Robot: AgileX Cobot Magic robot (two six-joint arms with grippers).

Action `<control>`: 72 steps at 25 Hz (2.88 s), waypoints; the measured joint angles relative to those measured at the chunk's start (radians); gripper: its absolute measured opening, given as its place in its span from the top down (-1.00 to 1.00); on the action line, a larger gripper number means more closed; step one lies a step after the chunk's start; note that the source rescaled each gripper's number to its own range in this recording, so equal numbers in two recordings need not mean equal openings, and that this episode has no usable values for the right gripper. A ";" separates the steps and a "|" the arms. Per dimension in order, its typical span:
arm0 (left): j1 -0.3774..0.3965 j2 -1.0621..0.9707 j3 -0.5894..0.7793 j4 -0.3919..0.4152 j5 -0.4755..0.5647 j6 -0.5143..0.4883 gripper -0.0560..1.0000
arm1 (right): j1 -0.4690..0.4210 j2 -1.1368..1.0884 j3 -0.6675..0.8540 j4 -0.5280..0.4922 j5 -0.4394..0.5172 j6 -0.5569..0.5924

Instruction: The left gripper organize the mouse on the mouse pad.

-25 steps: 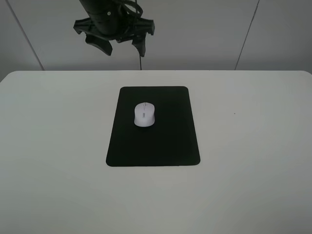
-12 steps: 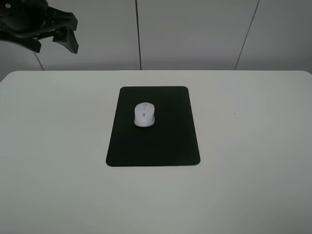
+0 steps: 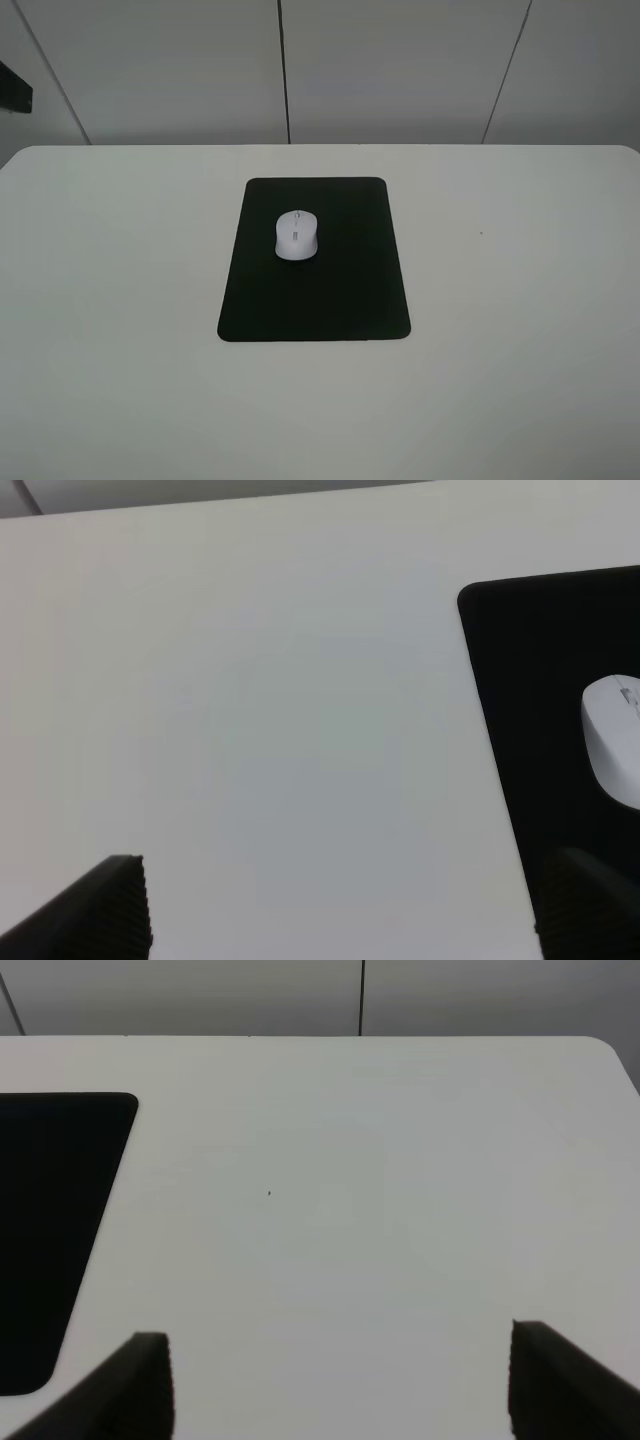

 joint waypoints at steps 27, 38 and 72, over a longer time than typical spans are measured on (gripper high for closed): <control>0.000 -0.863 0.374 0.008 0.100 0.054 -1.00 | 0.000 0.000 0.000 0.000 0.000 0.000; -0.001 -0.957 0.374 -0.010 0.108 0.056 -1.00 | 0.000 0.000 0.000 0.000 0.000 0.000; 0.172 -0.958 0.375 -0.084 0.270 0.170 -1.00 | 0.000 0.000 0.000 -0.001 0.000 0.000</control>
